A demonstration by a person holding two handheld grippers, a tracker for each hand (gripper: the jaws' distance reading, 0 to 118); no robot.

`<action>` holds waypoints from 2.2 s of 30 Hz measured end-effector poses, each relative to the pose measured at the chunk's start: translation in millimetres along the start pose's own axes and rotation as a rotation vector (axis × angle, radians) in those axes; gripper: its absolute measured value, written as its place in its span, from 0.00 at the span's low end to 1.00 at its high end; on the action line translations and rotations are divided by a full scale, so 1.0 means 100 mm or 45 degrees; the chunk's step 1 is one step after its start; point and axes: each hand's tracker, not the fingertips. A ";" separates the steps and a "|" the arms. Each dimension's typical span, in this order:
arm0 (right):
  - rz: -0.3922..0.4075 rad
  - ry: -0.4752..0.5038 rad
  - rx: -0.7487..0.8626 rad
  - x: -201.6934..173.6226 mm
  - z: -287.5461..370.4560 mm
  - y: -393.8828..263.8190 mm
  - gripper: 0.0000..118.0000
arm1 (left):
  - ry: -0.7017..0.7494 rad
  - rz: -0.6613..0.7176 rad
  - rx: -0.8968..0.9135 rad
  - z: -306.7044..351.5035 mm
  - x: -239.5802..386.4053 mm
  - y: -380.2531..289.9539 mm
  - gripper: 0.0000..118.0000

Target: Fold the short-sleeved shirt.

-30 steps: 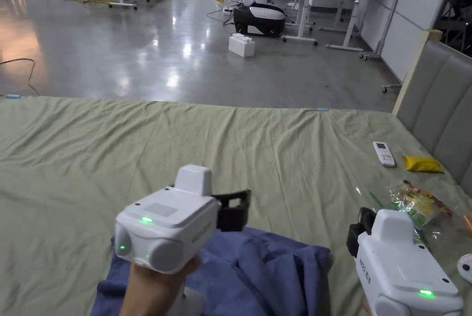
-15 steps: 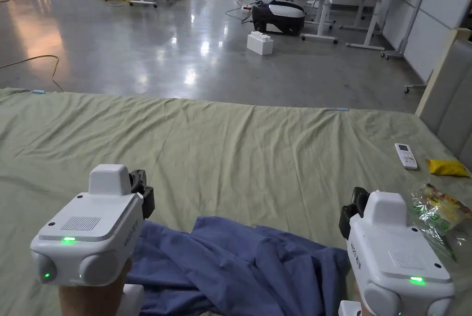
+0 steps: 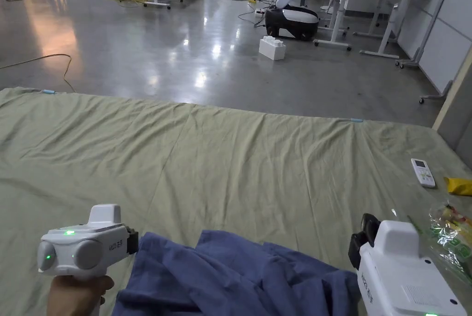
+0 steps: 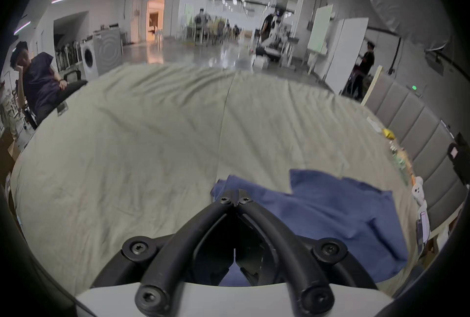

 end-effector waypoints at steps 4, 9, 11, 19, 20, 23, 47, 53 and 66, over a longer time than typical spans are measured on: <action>0.019 -0.011 -0.046 0.03 -0.10 -0.12 0.00 | -0.001 0.041 -0.078 -0.39 -0.07 0.09 0.04; 0.033 -0.038 -0.110 0.11 -0.25 -0.29 0.00 | -0.035 0.066 -0.209 -0.86 -0.06 0.18 0.66; 0.036 -0.055 -0.143 0.14 -0.29 -0.36 0.00 | -0.029 0.058 -0.221 -1.02 -0.03 0.15 0.72; 0.021 -0.069 -0.240 0.22 -0.43 -0.56 0.00 | 0.055 -0.102 -0.271 -1.17 0.17 0.03 0.57; 0.010 -0.069 -0.252 0.23 -0.46 -0.58 0.00 | 0.050 -0.139 -0.258 -1.13 0.19 0.02 0.48; -0.002 -0.073 -0.300 0.25 -0.55 -0.63 0.00 | 0.019 -0.232 -0.248 -1.07 0.27 0.01 0.14; 0.142 0.192 -0.897 0.10 -1.40 -1.33 0.04 | 0.025 -0.107 -0.048 -0.17 0.00 -0.39 0.09; 0.123 0.155 -0.647 0.24 -1.07 -0.89 0.03 | -0.001 -0.125 0.124 0.20 0.02 -0.15 0.09; 0.108 0.058 -0.216 0.55 -0.45 0.63 0.03 | 0.064 -0.137 0.445 1.41 -0.09 0.80 0.09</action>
